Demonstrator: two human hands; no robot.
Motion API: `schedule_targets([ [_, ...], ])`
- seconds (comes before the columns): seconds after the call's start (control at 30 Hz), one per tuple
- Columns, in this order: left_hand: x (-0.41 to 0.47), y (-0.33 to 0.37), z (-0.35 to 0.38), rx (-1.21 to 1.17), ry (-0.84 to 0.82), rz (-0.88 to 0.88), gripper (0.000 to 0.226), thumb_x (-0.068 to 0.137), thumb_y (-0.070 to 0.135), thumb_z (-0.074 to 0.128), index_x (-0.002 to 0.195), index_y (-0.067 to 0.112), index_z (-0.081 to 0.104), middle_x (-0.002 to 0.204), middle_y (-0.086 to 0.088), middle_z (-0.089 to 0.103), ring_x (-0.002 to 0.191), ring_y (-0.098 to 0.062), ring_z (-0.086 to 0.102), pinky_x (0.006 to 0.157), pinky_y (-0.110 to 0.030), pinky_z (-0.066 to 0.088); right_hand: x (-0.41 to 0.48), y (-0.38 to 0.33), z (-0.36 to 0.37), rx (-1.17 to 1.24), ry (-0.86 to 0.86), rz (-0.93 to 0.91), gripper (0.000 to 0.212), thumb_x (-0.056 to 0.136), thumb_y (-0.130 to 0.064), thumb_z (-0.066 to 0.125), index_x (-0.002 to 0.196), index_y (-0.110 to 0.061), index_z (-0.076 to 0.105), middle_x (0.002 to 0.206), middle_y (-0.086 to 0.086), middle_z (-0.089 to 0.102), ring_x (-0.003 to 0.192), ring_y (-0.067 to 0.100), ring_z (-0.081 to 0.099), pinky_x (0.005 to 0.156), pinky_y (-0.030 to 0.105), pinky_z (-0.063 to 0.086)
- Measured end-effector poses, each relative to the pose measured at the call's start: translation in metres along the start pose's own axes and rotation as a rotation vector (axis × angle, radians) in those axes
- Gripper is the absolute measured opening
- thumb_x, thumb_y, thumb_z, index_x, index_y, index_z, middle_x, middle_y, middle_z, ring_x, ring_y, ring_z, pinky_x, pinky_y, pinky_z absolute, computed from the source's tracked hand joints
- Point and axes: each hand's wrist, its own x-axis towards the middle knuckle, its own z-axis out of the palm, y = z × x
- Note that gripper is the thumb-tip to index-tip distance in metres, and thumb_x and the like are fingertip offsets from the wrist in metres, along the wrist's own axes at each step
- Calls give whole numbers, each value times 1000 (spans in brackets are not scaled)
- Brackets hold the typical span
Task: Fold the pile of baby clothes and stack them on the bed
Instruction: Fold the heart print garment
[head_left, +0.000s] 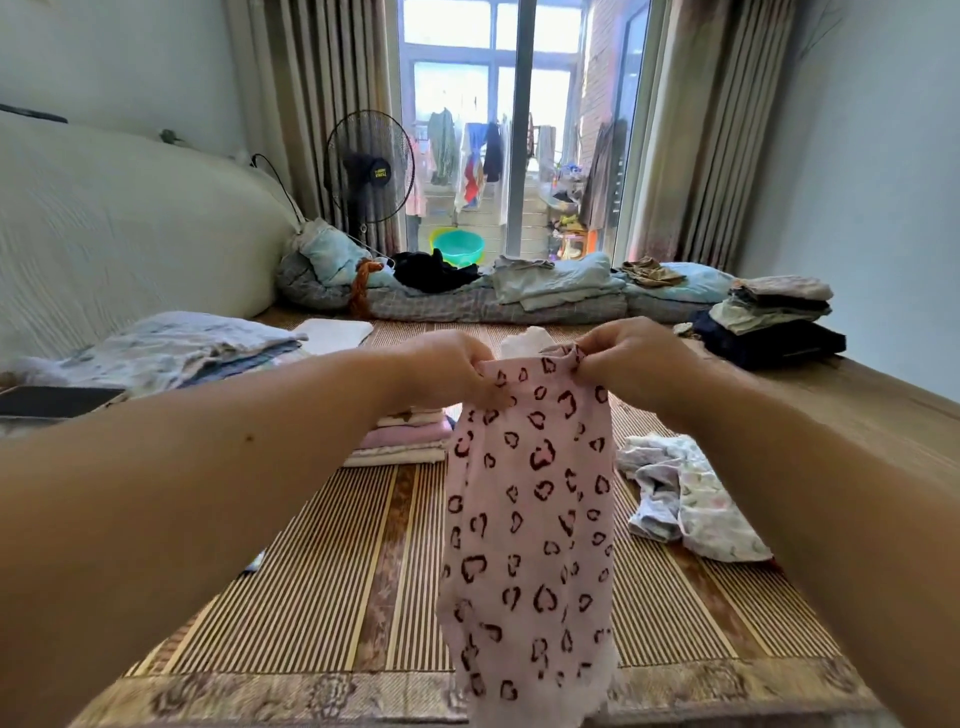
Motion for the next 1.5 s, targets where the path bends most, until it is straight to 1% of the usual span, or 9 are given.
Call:
schedule_targets([
  [0.2, 48, 11, 7, 273, 300, 54, 11, 90, 26, 60, 84, 17, 59, 89, -3, 63, 76, -15, 55, 56, -24, 40, 38, 39, 24, 106, 189, 77, 12, 84, -8, 61, 77, -14, 69, 85, 8, 71, 86, 26, 66, 80, 45, 57],
  [0.33, 49, 3, 10, 561, 420, 224, 11, 95, 22, 46, 86, 20, 52, 84, 0, 58, 72, -12, 57, 54, -20, 40, 36, 44, 28, 46, 249, -45, 15, 87, -11, 58, 76, -20, 62, 80, 3, 67, 70, 15, 57, 59, 27, 46],
  [0.53, 10, -47, 67, 522, 198, 207, 16, 92, 32, 53, 79, 26, 45, 79, 5, 54, 63, -8, 49, 59, -23, 41, -27, 91, 63, -251, -13, -86, 24, 90, -11, 55, 73, -27, 53, 69, -5, 56, 57, 8, 47, 51, 22, 34],
  [0.77, -46, -104, 156, 308, -306, 32, 6, 93, 20, 53, 92, 24, 57, 90, 8, 61, 80, -8, 59, 69, -22, 50, -103, 145, 112, -269, -351, 182, 26, 87, -5, 50, 72, -25, 55, 75, -4, 61, 65, 8, 54, 54, 19, 41],
  [0.97, -44, -110, 143, -76, -432, -69, 9, 89, 19, 56, 97, 17, 59, 96, 2, 67, 87, -12, 67, 75, -27, 58, -83, 149, 97, 120, -473, 416, 10, 90, -9, 53, 90, -11, 63, 75, 5, 63, 55, 11, 53, 45, 20, 40],
  [1.07, -21, -112, 136, -186, -300, -121, 7, 89, 20, 56, 92, 14, 57, 96, -2, 65, 85, -14, 65, 70, -25, 54, -58, 150, 104, 263, -283, 471, 9, 92, -14, 55, 95, -9, 63, 77, 4, 62, 56, 11, 54, 45, 20, 44],
  [1.2, 17, -119, 141, -250, 153, -289, 27, 93, 29, 56, 117, 20, 53, 105, 2, 61, 72, -9, 56, 59, -23, 47, -29, 160, 122, 296, 25, 539, 47, 92, -16, 53, 137, -19, 42, 93, 0, 61, 82, 22, 67, 76, 44, 58],
  [1.37, 27, -124, 177, 41, 146, -115, 51, 92, 34, 56, 139, 27, 41, 145, 7, 43, 127, -10, 45, 104, -36, 43, -22, 170, 132, -173, -49, 286, 42, 95, -16, 48, 136, -26, 48, 130, 1, 57, 98, 13, 56, 77, 30, 49],
  [1.5, 25, -122, 208, 451, -199, 79, 81, 85, 67, 46, 151, 38, 9, 161, 12, 0, 148, -14, -5, 120, -48, 6, -28, 181, 151, -409, -508, 206, 52, 89, -32, 59, 139, -36, 44, 142, -7, 47, 124, 15, 50, 103, 40, 44],
])
